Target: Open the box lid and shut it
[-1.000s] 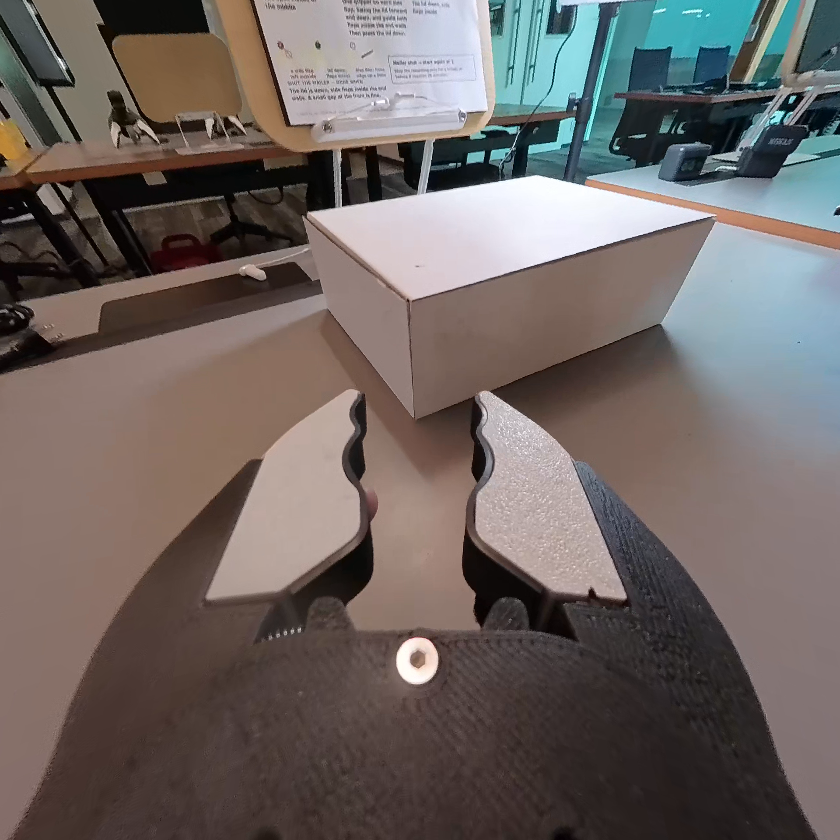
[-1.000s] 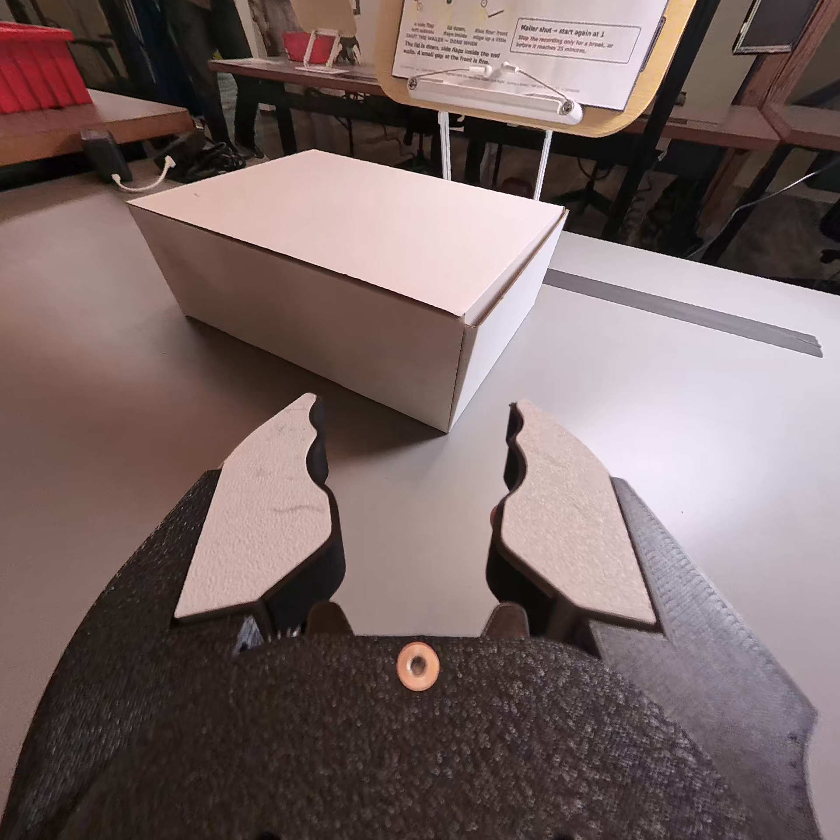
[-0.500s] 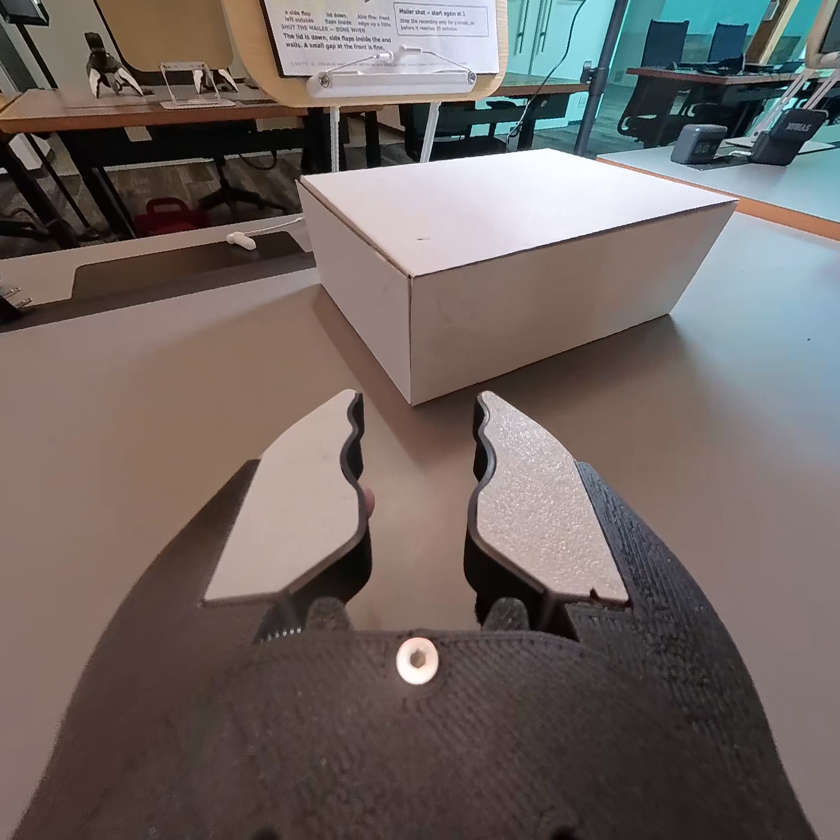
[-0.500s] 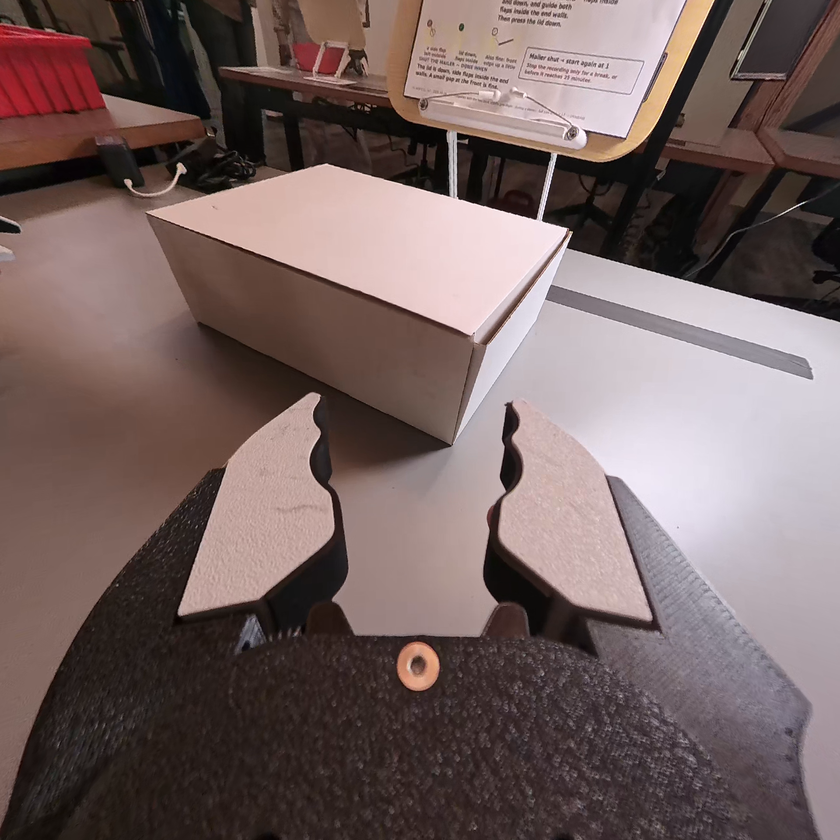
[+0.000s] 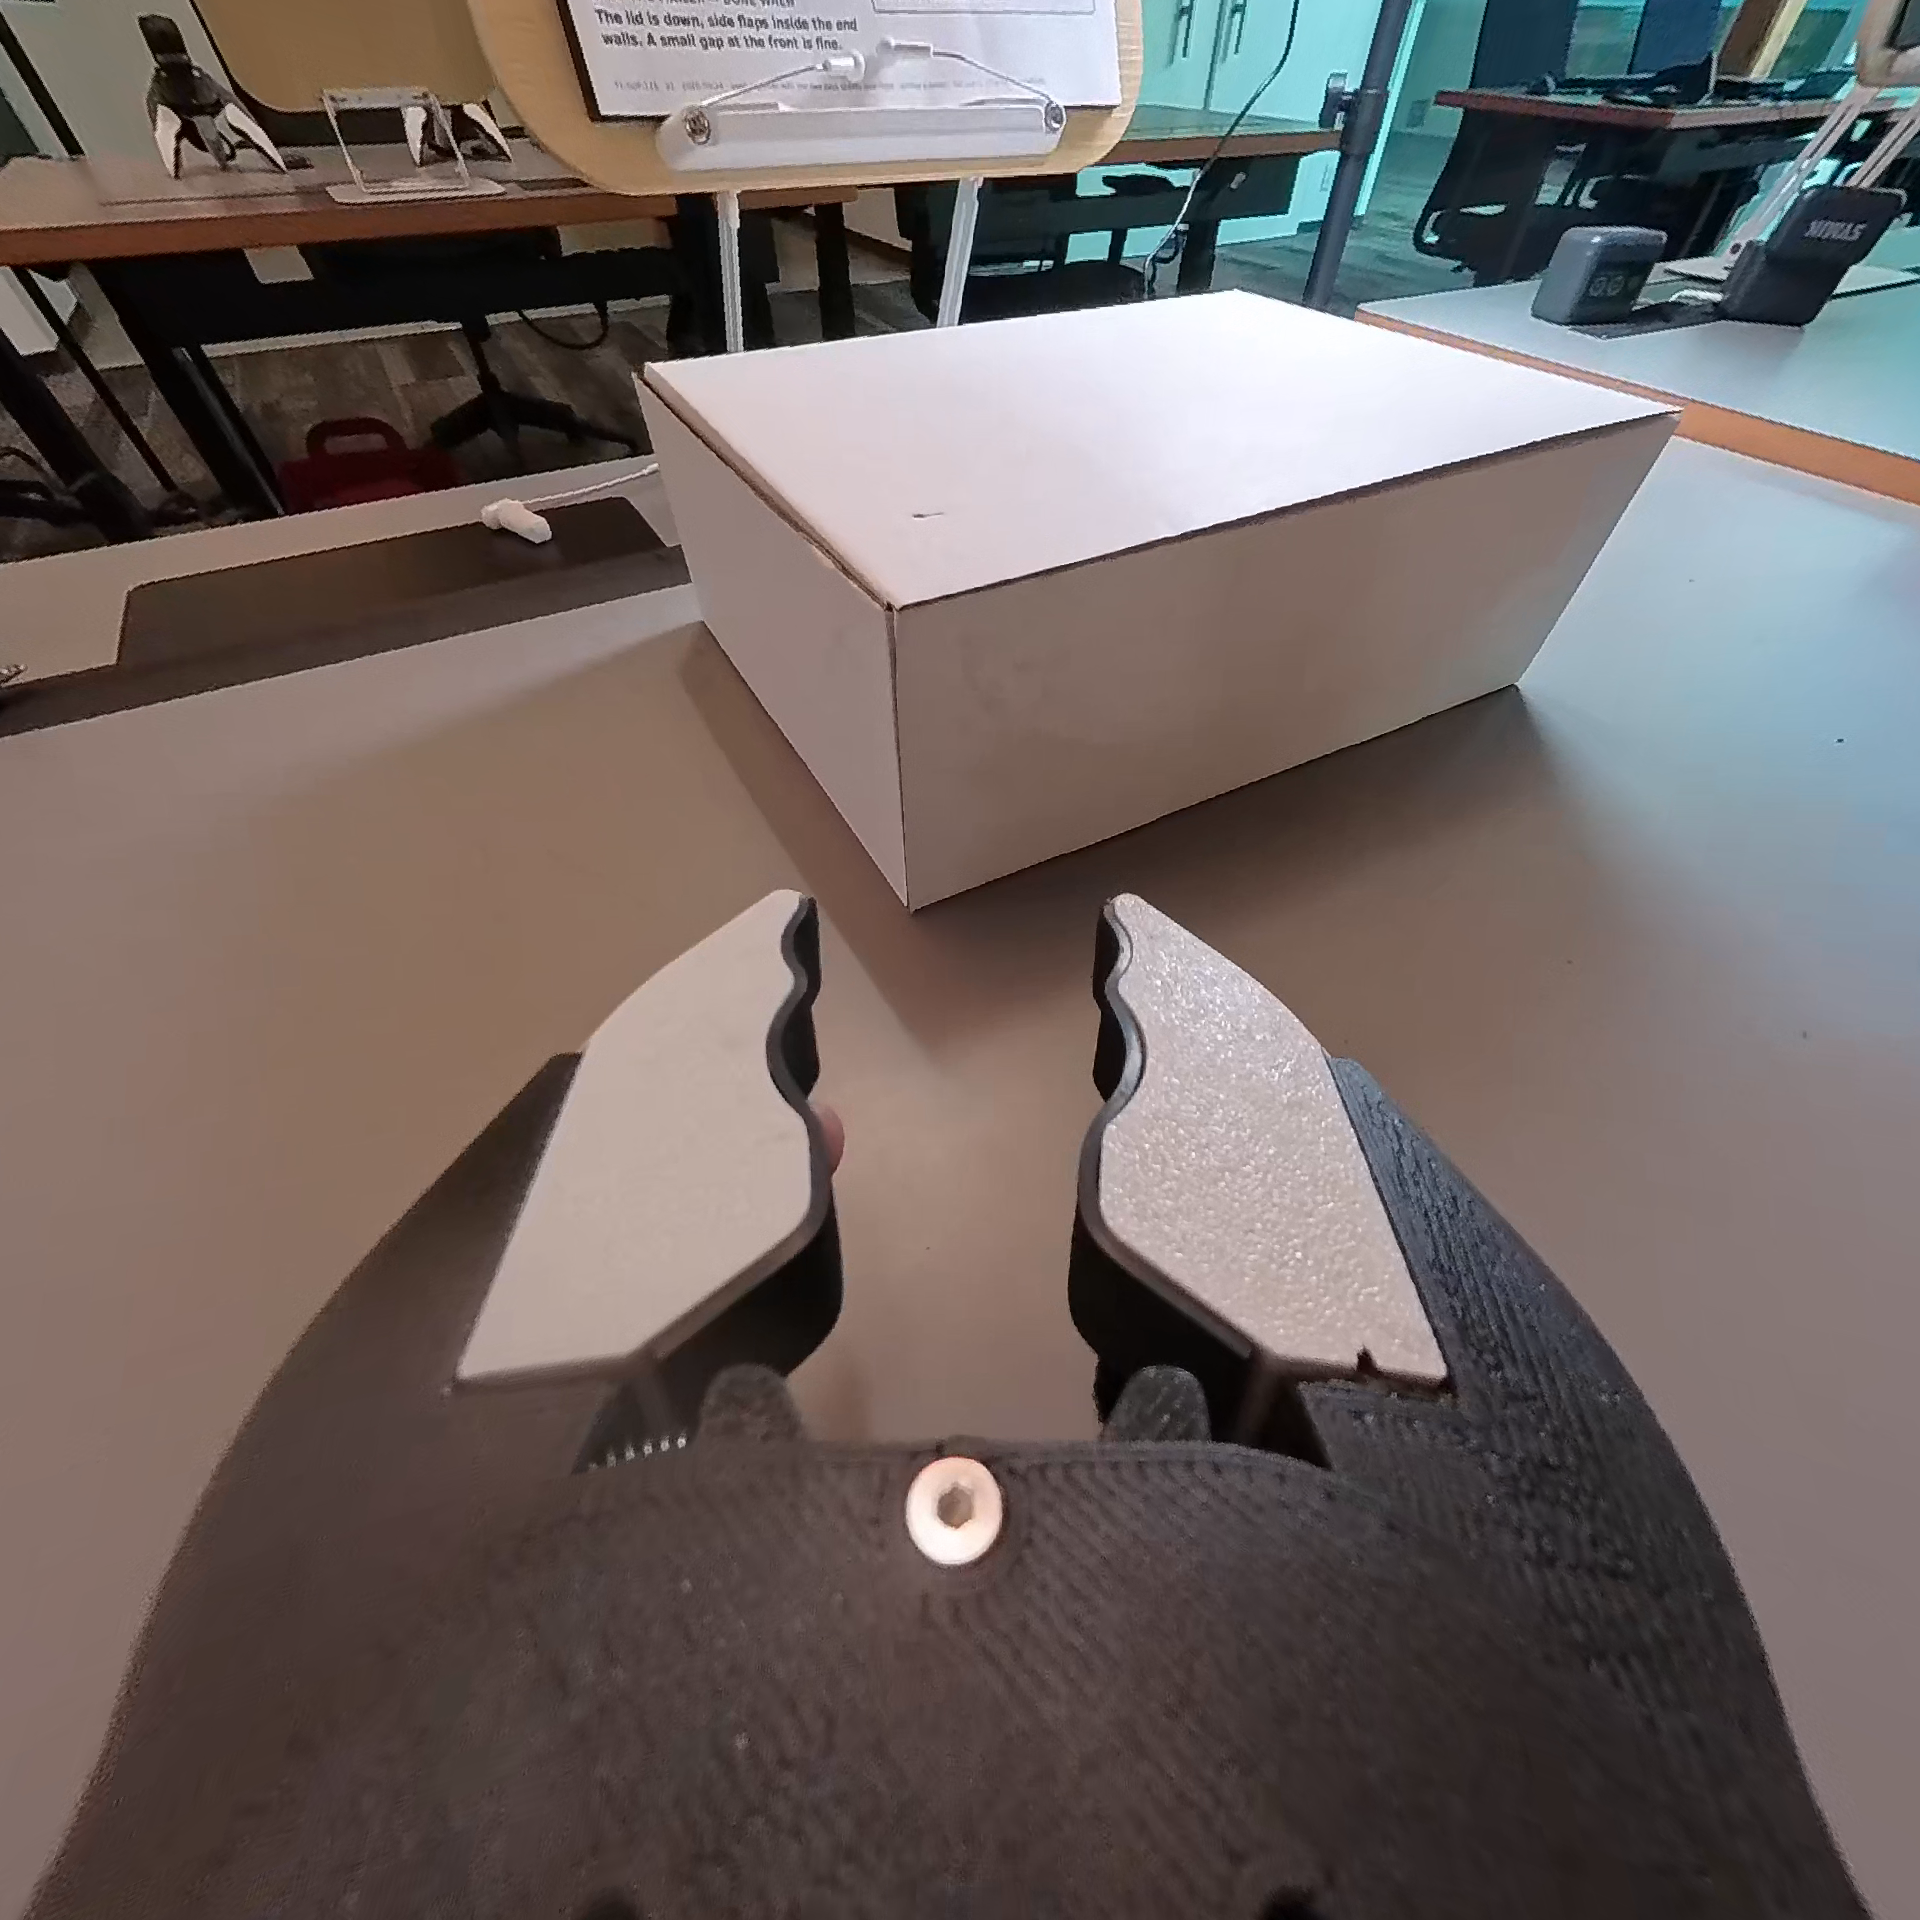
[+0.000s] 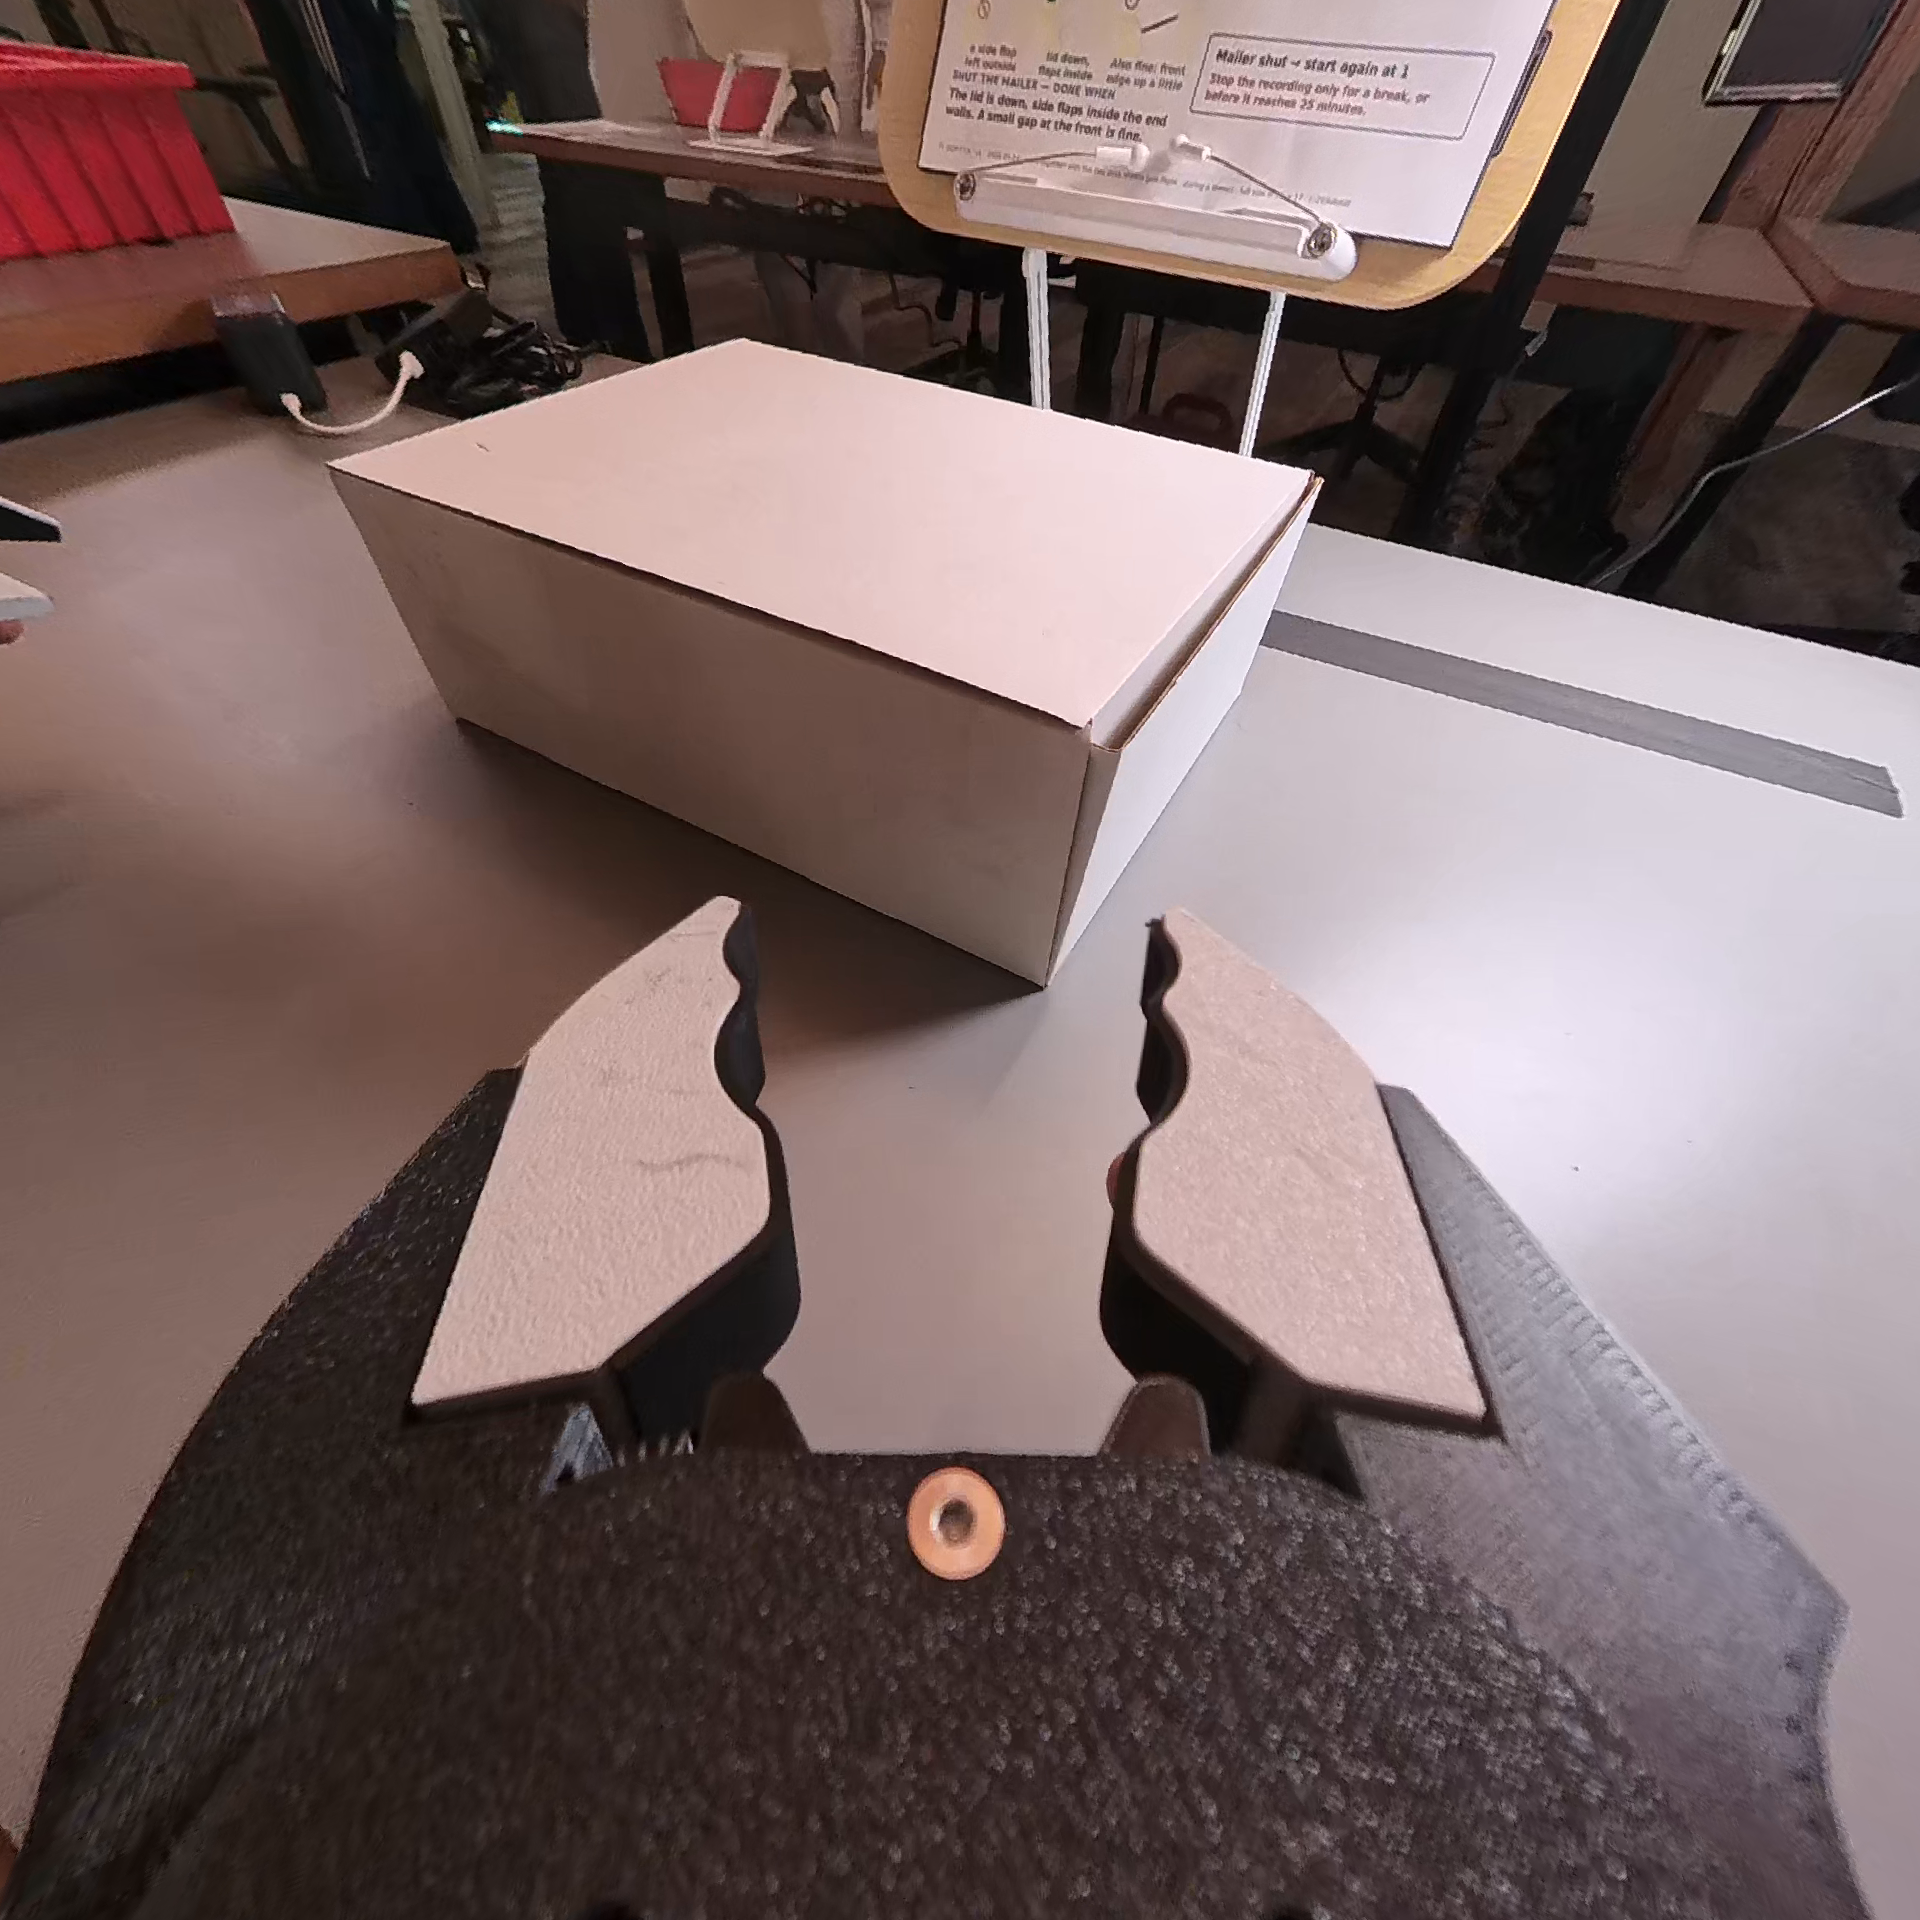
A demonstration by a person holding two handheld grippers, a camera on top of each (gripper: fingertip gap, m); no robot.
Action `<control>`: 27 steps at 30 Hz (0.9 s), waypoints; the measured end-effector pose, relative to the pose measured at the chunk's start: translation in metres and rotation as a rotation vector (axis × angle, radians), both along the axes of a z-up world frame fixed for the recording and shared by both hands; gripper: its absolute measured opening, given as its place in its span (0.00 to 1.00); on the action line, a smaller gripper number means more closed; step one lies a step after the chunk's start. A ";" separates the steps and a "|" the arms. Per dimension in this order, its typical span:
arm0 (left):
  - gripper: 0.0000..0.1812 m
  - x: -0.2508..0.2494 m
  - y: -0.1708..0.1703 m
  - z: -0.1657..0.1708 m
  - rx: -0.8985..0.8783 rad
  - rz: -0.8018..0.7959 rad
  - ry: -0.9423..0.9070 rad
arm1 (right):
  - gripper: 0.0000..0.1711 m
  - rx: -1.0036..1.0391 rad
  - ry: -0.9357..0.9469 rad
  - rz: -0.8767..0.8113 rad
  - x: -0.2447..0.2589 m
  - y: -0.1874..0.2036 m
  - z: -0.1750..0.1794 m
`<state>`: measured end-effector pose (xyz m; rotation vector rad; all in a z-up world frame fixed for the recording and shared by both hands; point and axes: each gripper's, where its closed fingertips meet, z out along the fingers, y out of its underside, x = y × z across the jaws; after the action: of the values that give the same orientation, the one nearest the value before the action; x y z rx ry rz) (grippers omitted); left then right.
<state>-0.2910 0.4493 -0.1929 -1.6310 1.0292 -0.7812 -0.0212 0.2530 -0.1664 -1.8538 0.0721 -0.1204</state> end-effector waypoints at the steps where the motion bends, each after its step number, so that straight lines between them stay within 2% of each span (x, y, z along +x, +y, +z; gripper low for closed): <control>1: 0.28 0.000 0.000 0.000 -0.001 0.001 0.001 | 0.41 0.000 -0.002 -0.004 0.001 0.000 0.000; 17: 0.28 0.003 0.003 -0.002 -0.010 0.007 -0.021 | 0.41 0.010 0.002 -0.009 0.006 0.001 -0.004; 24: 0.28 0.006 0.030 0.009 0.107 -0.025 0.027 | 0.39 0.035 -0.015 0.033 0.027 0.004 -0.005; 27: 0.27 0.016 0.045 0.019 0.080 -0.077 0.003 | 0.36 0.031 0.037 0.040 0.043 0.009 -0.004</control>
<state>-0.2748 0.4941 -0.1742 -1.5320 1.1171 -0.7787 0.0219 0.2623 -0.1703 -1.8253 0.0625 -0.0573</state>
